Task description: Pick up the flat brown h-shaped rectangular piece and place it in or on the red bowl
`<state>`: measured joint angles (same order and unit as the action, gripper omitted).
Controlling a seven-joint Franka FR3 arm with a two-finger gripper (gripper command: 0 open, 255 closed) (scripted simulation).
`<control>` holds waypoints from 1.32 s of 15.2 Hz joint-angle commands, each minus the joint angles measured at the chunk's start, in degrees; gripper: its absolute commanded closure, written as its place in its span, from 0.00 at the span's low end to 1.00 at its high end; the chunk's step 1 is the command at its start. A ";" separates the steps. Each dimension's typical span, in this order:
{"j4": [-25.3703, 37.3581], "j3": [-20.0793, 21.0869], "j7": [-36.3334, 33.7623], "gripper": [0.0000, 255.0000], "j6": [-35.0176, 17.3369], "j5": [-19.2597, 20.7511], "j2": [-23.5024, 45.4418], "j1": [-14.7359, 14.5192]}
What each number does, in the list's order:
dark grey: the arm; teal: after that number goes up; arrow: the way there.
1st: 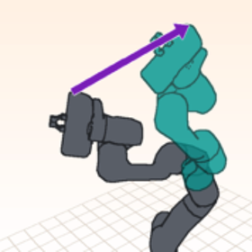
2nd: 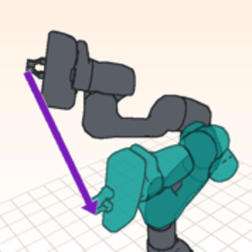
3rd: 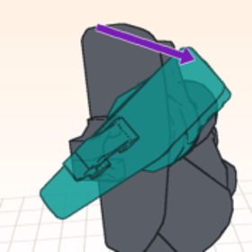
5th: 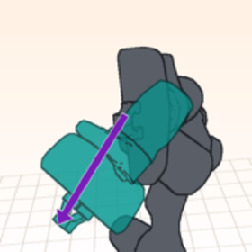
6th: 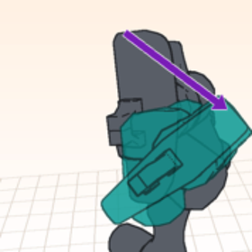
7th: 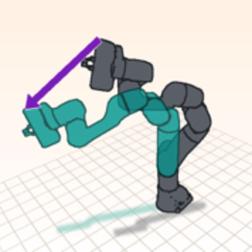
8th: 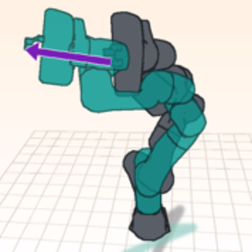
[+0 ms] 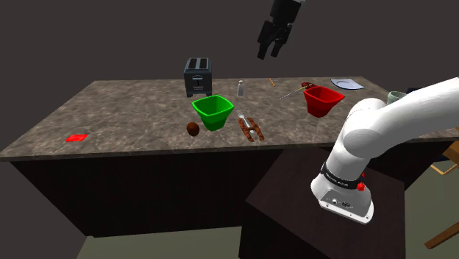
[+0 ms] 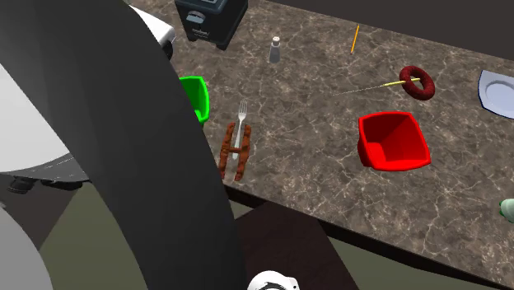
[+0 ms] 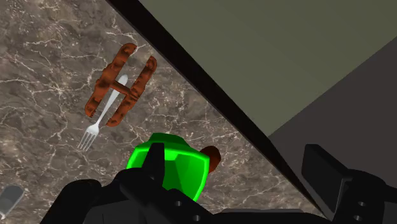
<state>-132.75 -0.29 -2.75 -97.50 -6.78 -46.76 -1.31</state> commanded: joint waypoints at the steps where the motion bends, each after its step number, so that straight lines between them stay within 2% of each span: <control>1: 0.00 0.00 0.00 0.00 0.00 0.00 0.00 0.00; 11: -11.07 -3.60 2.78 0.00 -14.89 1.76 7.73 2.95; 20: -16.29 -7.36 5.72 0.00 -29.47 2.40 20.57 5.24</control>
<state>-148.46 -7.29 2.70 -124.85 -4.32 -28.02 3.79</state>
